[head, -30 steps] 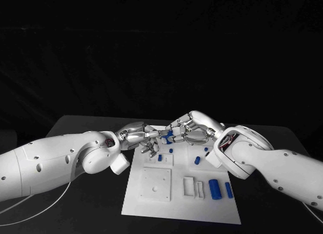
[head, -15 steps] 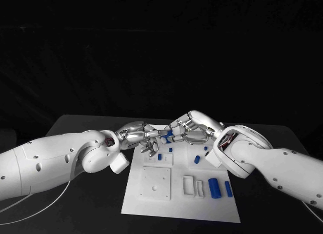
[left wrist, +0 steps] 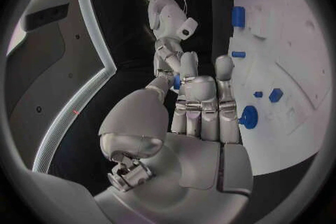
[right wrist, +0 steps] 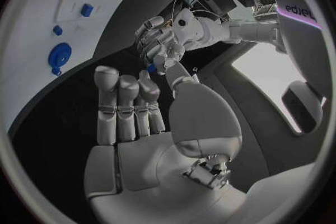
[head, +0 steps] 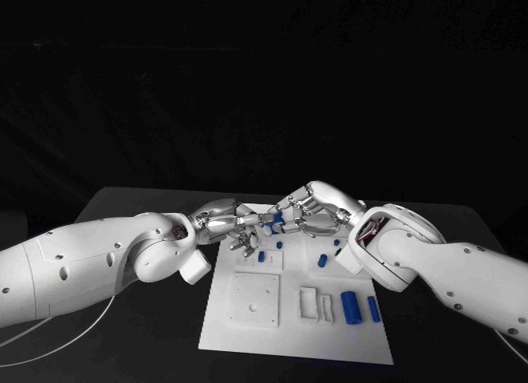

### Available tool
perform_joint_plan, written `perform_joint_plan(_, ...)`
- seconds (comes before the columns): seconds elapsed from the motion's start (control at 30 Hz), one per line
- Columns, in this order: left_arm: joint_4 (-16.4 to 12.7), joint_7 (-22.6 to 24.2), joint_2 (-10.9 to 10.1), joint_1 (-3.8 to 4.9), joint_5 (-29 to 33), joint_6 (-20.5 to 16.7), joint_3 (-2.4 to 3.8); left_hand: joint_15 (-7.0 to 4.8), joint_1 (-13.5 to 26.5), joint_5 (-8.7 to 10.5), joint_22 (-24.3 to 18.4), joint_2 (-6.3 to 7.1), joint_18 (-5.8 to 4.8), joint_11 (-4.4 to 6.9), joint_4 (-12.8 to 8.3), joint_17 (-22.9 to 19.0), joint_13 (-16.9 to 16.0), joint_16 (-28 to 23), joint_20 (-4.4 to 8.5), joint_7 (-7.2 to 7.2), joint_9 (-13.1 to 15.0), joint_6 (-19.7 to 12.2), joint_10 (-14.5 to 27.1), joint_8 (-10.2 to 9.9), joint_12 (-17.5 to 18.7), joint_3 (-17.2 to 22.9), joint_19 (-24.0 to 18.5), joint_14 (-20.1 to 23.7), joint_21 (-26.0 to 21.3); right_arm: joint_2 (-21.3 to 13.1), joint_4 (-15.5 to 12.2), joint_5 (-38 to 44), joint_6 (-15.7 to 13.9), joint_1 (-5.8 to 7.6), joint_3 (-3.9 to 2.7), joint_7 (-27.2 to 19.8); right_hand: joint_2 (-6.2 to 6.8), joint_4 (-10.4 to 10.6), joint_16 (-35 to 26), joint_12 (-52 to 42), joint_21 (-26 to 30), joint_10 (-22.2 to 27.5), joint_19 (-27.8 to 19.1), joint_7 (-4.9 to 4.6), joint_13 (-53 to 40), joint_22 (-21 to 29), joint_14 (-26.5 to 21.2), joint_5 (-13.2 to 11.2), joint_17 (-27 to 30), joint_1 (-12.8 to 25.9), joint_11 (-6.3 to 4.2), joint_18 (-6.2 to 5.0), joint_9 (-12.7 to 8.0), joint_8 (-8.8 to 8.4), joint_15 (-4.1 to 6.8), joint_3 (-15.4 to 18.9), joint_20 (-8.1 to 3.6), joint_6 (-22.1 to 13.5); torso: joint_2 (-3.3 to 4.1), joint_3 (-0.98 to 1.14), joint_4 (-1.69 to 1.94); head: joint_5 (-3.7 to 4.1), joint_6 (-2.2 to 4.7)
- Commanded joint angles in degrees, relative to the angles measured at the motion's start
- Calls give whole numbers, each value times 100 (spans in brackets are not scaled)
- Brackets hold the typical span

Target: Assemble the parts on the task board

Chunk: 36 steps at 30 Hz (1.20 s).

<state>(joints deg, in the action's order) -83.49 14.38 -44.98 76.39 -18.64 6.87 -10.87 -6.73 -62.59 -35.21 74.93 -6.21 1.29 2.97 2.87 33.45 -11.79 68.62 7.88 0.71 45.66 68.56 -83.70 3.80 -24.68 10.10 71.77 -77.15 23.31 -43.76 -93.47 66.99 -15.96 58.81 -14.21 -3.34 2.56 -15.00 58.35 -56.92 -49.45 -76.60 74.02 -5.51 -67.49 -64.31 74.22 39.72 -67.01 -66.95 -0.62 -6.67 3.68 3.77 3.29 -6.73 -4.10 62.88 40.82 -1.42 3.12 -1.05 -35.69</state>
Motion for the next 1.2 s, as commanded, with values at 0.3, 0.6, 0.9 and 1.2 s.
perform_joint_plan(0.3,5,-10,14,-1,-37,88,4,-8,-40,-40,115,-16,-41,27,-728,-15,-12,28,-1,-28,8,-3,-172,15,-21,702,-19,29,27,5,5,-22,79,-2,-1,-77,3,-2,8,-9,80,-55,55,-4,-3,-49,46,54,-2,33,2,-25,1,-23,-1,50,-14,-5,2,3,-2,8,-4)
perform_joint_plan(0.6,-10,-26,24,0,-21,109,4,-8,-40,-40,115,-16,-41,27,-728,-15,-12,28,-1,-28,8,-3,-172,15,-21,702,-19,29,27,24,43,118,245,-2,7,20,6,-76,8,-11,145,-54,70,-6,-12,-126,41,-133,-10,-6,5,-24,0,-23,-3,-43,-14,7,1,-2,1,18,-14)
perform_joint_plan(0.9,-21,-27,28,0,-13,114,4,-7,-35,-38,114,-17,-41,25,-726,-29,-13,33,-2,-27,8,-1,-165,14,-22,700,-24,36,32,38,47,193,384,-2,28,69,14,-79,-16,4,219,-37,64,-16,-5,-167,20,-231,4,-46,15,-27,0,-24,-13,19,-4,-27,1,-4,4,16,-17)
perform_joint_plan(1.2,-18,-41,34,0,-11,129,4,-7,-35,-38,114,-17,-41,25,-726,-29,-13,33,-2,-27,8,-1,-165,14,-22,700,-24,36,32,46,45,79,318,-2,33,29,-36,-36,30,-52,176,-77,117,1,-38,-236,58,-211,-23,5,5,-19,2,-21,-4,47,-10,22,0,3,-3,2,-25)
